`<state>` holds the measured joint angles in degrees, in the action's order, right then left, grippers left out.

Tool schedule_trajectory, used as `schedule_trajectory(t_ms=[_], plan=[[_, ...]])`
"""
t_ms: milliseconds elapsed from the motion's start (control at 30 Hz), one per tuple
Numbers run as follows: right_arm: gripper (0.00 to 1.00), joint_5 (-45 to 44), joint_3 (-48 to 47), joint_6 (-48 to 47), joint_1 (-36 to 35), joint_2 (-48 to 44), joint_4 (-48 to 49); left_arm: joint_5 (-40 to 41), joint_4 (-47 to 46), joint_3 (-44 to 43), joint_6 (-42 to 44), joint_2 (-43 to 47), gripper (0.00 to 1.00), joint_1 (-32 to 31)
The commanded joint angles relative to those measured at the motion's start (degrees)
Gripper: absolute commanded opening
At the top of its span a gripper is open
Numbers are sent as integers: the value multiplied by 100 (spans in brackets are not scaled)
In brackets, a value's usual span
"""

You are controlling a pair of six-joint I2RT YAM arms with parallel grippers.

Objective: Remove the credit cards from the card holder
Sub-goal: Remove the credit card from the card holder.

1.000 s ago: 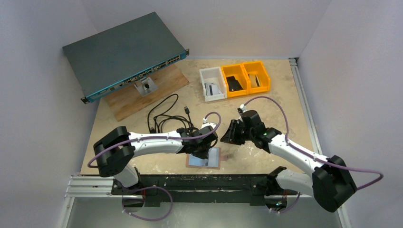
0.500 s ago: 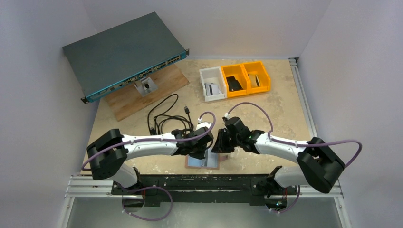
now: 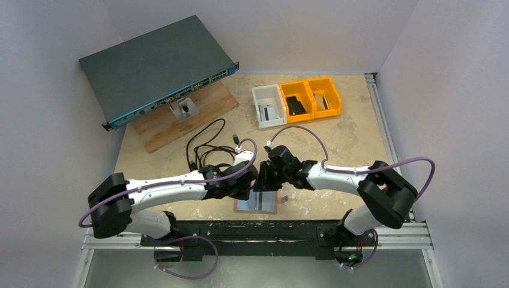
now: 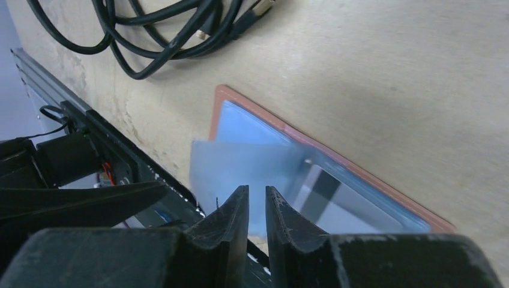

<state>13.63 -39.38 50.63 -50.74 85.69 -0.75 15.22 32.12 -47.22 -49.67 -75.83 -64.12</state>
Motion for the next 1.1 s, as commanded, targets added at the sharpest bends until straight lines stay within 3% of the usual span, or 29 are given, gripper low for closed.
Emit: schedule_trajectory(t_ms=[0, 267, 467, 667, 1067], plan=[[17, 238, -455, 9, -169, 369, 318, 735, 875, 87, -306, 688, 28, 72], [15, 393, -772, -129, -207, 891, 242, 287, 720, 113, -180, 1056, 31, 110], [18, -427, -582, 24, -129, -58, -408, -434, 75, -143, 22, 498, 31, 146], [22, -780, 186, 258, 242, -1152, -738, -1386, -757, -144, 78, -46, 30, 426], [23, -723, 687, 200, 249, -1315, -664, -2371, -1592, -104, 116, -1087, 24, 673]])
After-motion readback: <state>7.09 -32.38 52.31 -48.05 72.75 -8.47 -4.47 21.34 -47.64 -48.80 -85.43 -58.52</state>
